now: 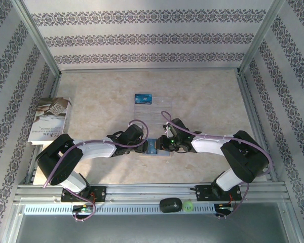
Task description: Take the credit cards out of the card holder
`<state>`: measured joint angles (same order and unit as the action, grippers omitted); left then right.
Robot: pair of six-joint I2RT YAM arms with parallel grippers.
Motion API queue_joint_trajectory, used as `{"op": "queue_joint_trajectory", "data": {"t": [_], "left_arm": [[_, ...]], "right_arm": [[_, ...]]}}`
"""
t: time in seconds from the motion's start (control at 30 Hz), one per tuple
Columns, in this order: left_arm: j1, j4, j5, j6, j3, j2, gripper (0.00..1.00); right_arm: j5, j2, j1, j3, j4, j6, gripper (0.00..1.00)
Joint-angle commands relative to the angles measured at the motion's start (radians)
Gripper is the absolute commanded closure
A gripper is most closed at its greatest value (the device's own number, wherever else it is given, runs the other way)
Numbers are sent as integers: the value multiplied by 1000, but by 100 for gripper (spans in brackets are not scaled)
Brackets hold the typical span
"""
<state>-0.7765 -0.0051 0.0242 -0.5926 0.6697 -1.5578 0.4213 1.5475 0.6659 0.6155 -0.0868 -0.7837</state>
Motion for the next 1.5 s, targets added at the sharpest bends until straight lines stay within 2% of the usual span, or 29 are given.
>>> {"op": "queue_joint_trajectory", "data": {"t": [0.0,0.47,0.6,0.67,1.0,1.3,1.47], "left_arm": [[2,-45,48,-26,-46,-36,48],[-3,-46,53,-30,-48,-32,49],[-6,-47,54,-30,-47,-34,50],[-6,-51,49,-30,-47,-29,50],[-6,-54,39,-33,-55,-21,54],[-6,-48,44,-33,-57,-24,55],[-7,-36,54,-29,-64,10,36]], "right_arm": [[13,6,14,23,11,-17,77],[57,76,13,3,-71,-71,82],[54,79,10,-2,-82,-81,91],[35,63,6,-12,-80,-84,100],[-72,-41,-24,-81,-20,-96,100],[-115,-82,-38,-85,54,-74,100],[-45,-55,-25,-61,1,-45,100]]}}
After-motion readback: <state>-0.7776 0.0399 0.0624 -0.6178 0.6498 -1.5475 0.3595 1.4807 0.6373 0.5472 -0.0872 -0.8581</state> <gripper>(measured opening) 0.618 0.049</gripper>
